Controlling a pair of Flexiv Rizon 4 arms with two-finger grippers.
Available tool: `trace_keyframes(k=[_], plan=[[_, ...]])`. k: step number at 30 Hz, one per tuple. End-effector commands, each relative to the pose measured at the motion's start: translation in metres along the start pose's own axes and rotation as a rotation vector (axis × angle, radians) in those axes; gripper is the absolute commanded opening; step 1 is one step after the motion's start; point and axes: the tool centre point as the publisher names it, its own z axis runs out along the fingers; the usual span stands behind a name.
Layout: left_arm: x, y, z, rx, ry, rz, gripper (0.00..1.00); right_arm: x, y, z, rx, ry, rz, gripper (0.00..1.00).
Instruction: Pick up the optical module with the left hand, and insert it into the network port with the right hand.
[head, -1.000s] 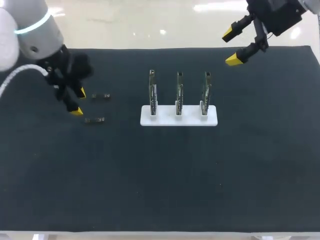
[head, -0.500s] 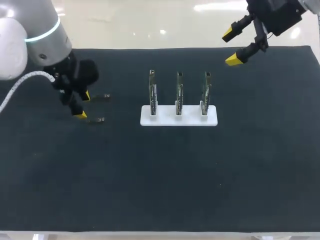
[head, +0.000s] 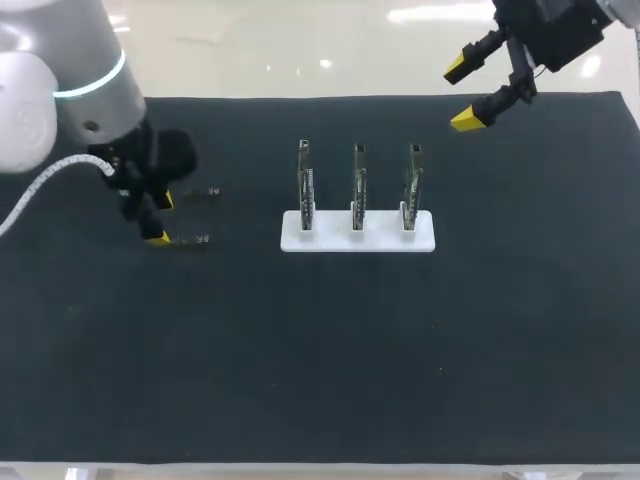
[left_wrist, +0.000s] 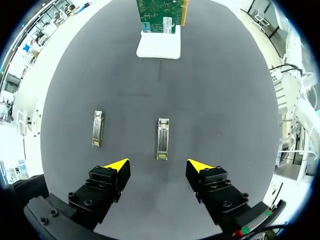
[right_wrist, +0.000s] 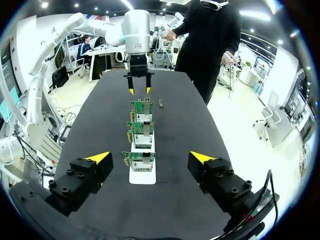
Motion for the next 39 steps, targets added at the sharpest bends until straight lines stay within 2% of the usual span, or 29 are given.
trace_keyframes(k=[1,17,27,30,32,34,36,37,39], plan=[[-0.004,0.003,0.007,0.003,0.012,-0.01,1.0,0.0,0.0,0.0,0.0,-0.002,-0.001,1.0],[-0.009,0.004,0.029,0.011,0.025,-0.037,1.0,0.0,0.0,0.0,0.0,-0.002,-0.001,1.0],[-0.008,0.004,0.032,0.009,0.023,-0.037,1.0,0.0,0.0,0.0,0.0,-0.002,-0.001,1.0],[-0.008,0.004,0.033,0.001,0.017,-0.036,0.86,0.0,0.0,0.0,0.0,-0.002,-0.001,1.0],[-0.008,0.004,0.034,0.001,0.018,-0.037,0.73,0.0,0.0,0.0,0.0,-0.002,-0.001,1.0],[-0.009,0.004,0.035,-0.001,0.019,-0.036,0.68,0.0,0.0,0.0,0.0,-0.002,-0.001,1.0],[-0.009,0.003,0.037,-0.003,0.021,-0.034,0.55,0.0,0.0,0.0,0.0,-0.002,-0.001,1.0],[-0.009,0.003,0.037,-0.004,0.022,-0.034,0.53,0.0,0.0,0.0,0.0,-0.002,-0.001,1.0],[-0.009,0.003,0.039,-0.005,0.026,-0.034,0.6,0.0,0.0,0.0,0.0,-0.002,-0.001,1.0]])
